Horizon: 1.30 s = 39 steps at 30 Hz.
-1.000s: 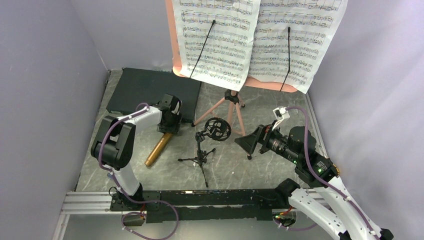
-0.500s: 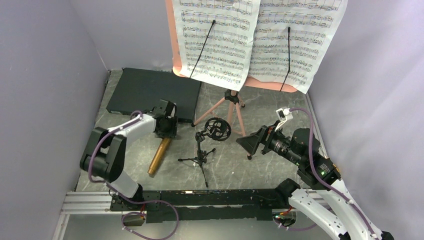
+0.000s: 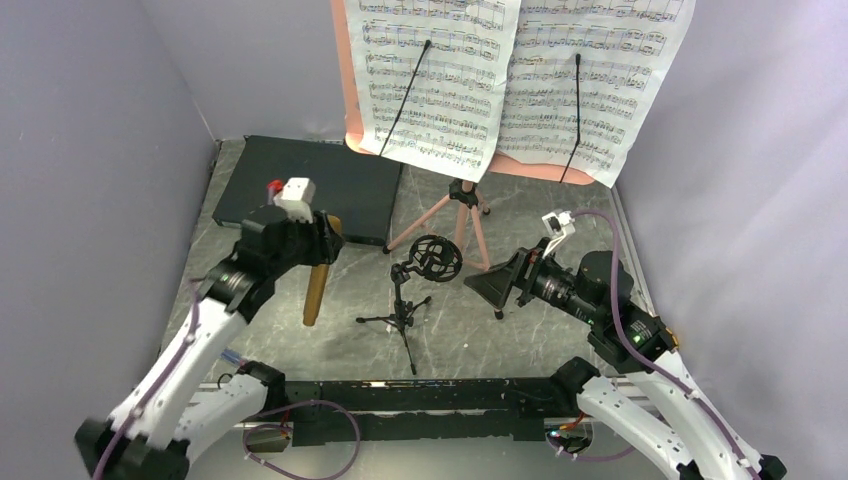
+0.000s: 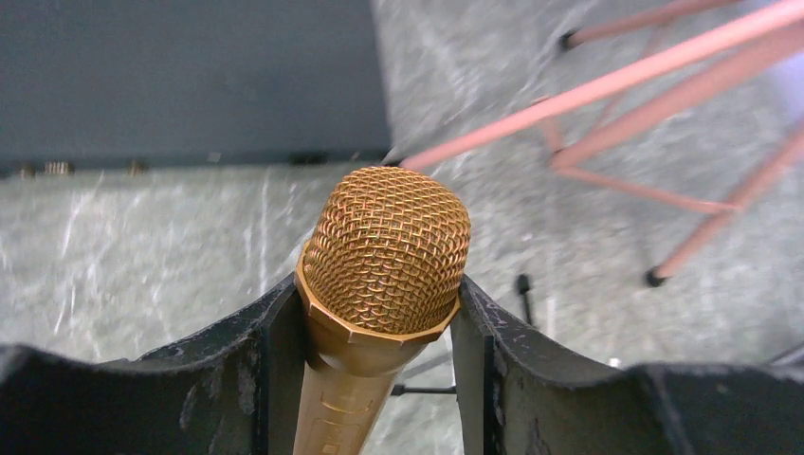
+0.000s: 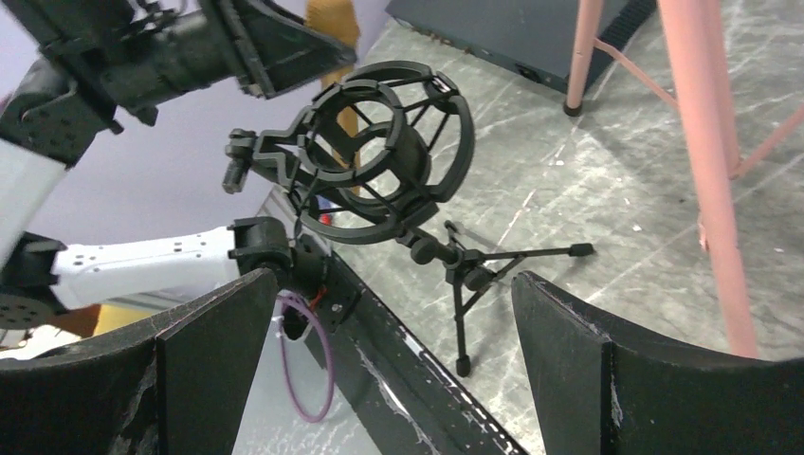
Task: Set up the instrument practice props
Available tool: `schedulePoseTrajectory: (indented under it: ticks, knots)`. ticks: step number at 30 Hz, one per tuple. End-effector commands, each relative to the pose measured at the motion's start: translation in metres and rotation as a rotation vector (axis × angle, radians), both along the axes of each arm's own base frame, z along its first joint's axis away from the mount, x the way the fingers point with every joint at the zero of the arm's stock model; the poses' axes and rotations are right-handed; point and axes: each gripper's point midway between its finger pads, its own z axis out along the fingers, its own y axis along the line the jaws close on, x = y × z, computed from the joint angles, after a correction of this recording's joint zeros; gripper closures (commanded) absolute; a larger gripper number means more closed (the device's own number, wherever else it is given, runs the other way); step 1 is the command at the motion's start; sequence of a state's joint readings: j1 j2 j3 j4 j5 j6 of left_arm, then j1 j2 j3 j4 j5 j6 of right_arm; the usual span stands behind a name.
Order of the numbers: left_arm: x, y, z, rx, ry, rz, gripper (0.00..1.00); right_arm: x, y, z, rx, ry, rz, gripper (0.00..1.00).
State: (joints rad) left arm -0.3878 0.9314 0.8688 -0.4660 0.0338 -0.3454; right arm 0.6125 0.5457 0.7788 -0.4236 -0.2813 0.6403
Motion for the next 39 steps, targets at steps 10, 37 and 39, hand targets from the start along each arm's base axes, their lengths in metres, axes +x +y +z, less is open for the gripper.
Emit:
schedulePoseTrajectory:
  ticks: [10, 37, 39]
  knots:
    - [-0.111, -0.050, 0.162, -0.335, -0.652, -0.560, 0.97, -0.004, 0.033, 0.012, 0.189, 0.026, 0.136, 0.06]
    - [-0.136, -0.067, 0.172, -0.391, -0.657, -0.746, 0.97, -0.007, 0.060, 0.010, 0.275, 0.141, 0.218, 0.61]
    - [-0.134, -0.067, 0.172, -0.390, -0.656, -0.743, 0.97, -0.009, 0.060, 0.008, 0.278, 0.152, 0.219, 0.66]
